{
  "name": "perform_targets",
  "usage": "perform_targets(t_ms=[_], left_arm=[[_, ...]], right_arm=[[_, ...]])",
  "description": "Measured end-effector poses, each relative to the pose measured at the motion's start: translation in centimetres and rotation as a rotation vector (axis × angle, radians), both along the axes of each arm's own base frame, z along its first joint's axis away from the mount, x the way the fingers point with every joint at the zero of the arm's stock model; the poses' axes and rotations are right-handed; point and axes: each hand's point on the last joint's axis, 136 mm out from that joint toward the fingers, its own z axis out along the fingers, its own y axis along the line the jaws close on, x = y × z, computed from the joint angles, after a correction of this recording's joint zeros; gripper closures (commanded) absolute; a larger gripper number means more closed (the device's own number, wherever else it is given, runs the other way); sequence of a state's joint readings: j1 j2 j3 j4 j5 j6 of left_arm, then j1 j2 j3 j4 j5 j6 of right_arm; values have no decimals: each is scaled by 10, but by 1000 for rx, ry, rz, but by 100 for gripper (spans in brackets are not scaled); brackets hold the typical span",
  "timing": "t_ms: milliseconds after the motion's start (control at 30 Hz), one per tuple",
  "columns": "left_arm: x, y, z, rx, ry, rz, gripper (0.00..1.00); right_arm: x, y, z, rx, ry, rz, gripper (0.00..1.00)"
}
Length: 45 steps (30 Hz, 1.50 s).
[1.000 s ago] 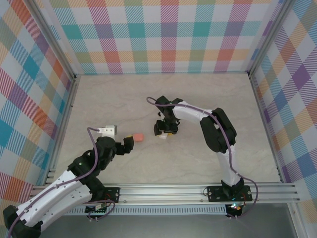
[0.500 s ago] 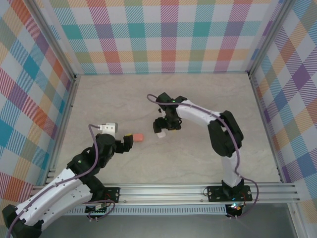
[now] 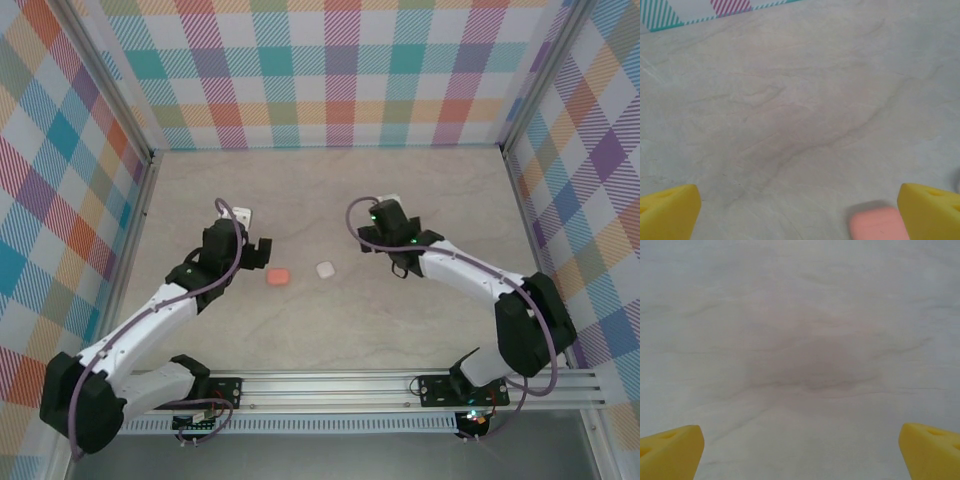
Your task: Insert wireless bluetooth earbuds into charging case
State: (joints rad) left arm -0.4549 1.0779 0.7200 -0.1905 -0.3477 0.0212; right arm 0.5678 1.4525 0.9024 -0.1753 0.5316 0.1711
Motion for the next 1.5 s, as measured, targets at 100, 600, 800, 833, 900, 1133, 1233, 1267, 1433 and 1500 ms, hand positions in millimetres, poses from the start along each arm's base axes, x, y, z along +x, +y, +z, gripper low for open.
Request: perform_targets(t_ms=[100,600,800,833,900,1133,1233,1267,1433,1500], left_arm=[[10,12,-28,-4,15,25,0],[37,45,-80,-59,-107,66,0],[43,53,-93,-59,-123,63,0],[46,53,-96,-56,-114,58,0],[53,51,-99,-59,-97,48,0],[69,73,-99,-134,-133,94,0],[68,79,-108,-154,-111,114,0],[68,80,-109,-159,-110,115,0],[70,78,-105,-175,-125,112,0],[70,78,-104,-179,-131,112,0]], right_arm=[[2,-45,-11,-55,-62,-69,0],[-32,-140,-46,40,-295,-217,0],[-13,-130,-28,88,-400,-155,1],[-10,-130,-27,92,-414,-152,0],[-5,-133,-29,97,-424,-159,0],[4,-143,-40,120,-404,-160,0],[14,-142,-42,137,-400,-151,1],[17,-142,-46,141,-383,-150,0],[28,-149,-40,168,-381,-171,0],[28,-149,-41,173,-377,-173,0]])
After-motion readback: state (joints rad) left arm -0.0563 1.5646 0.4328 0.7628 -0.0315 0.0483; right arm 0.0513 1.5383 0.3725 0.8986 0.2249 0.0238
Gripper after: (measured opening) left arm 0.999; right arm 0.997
